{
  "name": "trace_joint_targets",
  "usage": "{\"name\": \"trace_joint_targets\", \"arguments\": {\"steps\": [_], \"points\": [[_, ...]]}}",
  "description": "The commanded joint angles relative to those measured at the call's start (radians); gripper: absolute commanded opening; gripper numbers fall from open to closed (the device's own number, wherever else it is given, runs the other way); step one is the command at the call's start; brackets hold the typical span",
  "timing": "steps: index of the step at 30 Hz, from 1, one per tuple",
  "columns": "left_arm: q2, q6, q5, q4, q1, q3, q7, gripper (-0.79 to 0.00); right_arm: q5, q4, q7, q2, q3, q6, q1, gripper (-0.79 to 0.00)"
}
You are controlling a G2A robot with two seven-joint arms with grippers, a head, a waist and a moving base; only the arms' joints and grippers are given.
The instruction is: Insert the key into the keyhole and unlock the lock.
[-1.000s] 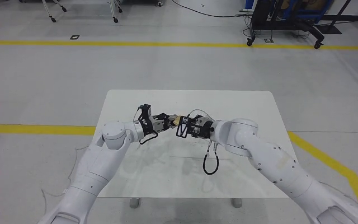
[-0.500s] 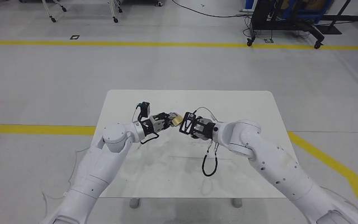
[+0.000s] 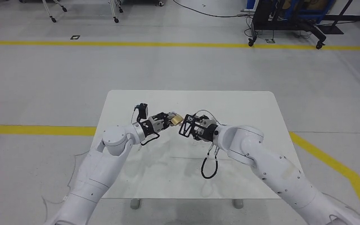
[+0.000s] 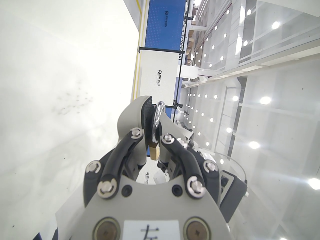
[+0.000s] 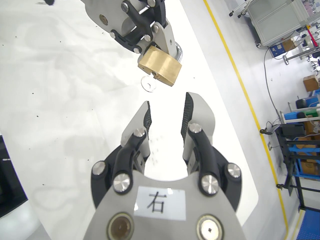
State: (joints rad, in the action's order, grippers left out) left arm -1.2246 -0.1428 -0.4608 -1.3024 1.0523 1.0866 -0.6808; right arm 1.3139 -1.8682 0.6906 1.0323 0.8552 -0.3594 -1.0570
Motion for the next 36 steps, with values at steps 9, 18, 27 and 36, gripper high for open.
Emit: {"name": "trace_joint_targets", "arguments": {"steps": [9,18,27,36], "points": [[-0.004,-0.019,-0.01,-0.018,0.009,-0.007,0.009,-0.785,0.024,-0.015,0.015,0.022,-0.038,0.031,0.003,-0.536],[-0.002,0.002,-0.004,-0.015,0.01,0.001,-0.027,-0.785,-0.022,0.007,0.001,0.038,-0.023,0.088,-0.007,-0.785],[-0.003,0.133,0.003,0.018,0.01,0.001,-0.088,-0.785,-0.222,0.074,-0.09,0.043,0.048,0.085,-0.055,-0.785],[-0.003,0.24,0.022,0.05,0.011,0.021,-0.067,-0.785,-0.362,0.116,-0.241,0.042,0.121,0.031,-0.104,-0.785]]}}
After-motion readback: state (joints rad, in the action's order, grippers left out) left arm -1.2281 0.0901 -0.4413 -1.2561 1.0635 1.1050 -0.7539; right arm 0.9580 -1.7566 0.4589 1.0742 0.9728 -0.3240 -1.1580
